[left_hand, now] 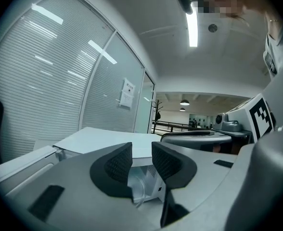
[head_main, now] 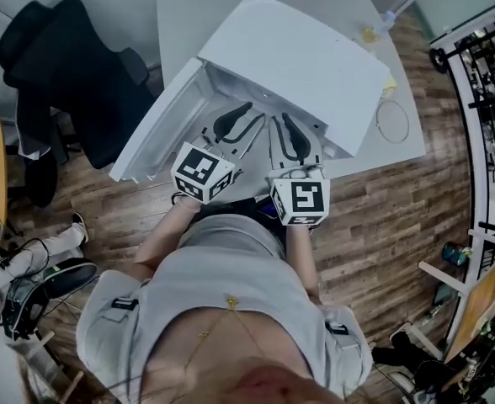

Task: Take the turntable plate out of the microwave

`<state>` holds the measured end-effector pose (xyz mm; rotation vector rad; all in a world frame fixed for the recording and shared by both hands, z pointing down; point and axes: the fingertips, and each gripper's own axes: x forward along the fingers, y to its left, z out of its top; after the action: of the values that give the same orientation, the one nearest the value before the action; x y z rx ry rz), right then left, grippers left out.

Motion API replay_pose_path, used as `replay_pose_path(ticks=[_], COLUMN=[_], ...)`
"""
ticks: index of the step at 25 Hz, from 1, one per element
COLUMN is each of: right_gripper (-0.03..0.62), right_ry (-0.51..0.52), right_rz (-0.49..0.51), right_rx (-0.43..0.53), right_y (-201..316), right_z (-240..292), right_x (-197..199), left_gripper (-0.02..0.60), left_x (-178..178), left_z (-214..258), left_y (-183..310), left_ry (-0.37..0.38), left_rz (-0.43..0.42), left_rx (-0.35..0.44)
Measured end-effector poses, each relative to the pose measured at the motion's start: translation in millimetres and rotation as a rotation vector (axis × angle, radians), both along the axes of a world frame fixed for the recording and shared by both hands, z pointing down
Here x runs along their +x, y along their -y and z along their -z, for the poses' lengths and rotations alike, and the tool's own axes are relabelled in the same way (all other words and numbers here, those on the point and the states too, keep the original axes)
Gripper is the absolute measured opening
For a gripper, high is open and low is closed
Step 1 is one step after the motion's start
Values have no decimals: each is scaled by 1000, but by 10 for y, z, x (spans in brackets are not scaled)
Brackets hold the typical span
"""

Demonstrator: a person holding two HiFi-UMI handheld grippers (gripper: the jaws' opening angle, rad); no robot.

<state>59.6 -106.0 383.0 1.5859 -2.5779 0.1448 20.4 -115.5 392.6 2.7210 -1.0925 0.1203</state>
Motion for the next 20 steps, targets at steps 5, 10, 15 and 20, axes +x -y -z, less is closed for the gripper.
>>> replay_pose_path(ticks=[5, 10, 15, 20], right_gripper=[77, 77, 77, 77], right_ry=[8, 5, 1, -14], right_rz=[-35, -95, -114, -151], right_rx=[-38, -83, -129, -190], right_y=[158, 183, 204, 233], right_z=[-112, -331, -582, -904], right_x=[-76, -119, -173, -122], left_gripper=[127, 127, 127, 135], left_x=[-71, -127, -167, -177], left_z=[-71, -243, -529, -895], left_y=[149, 256, 301, 355], left_ry=[-10, -5, 4, 32], left_rz=[-28, -52, -63, -56], left_rx=[-25, -48, -109, -178])
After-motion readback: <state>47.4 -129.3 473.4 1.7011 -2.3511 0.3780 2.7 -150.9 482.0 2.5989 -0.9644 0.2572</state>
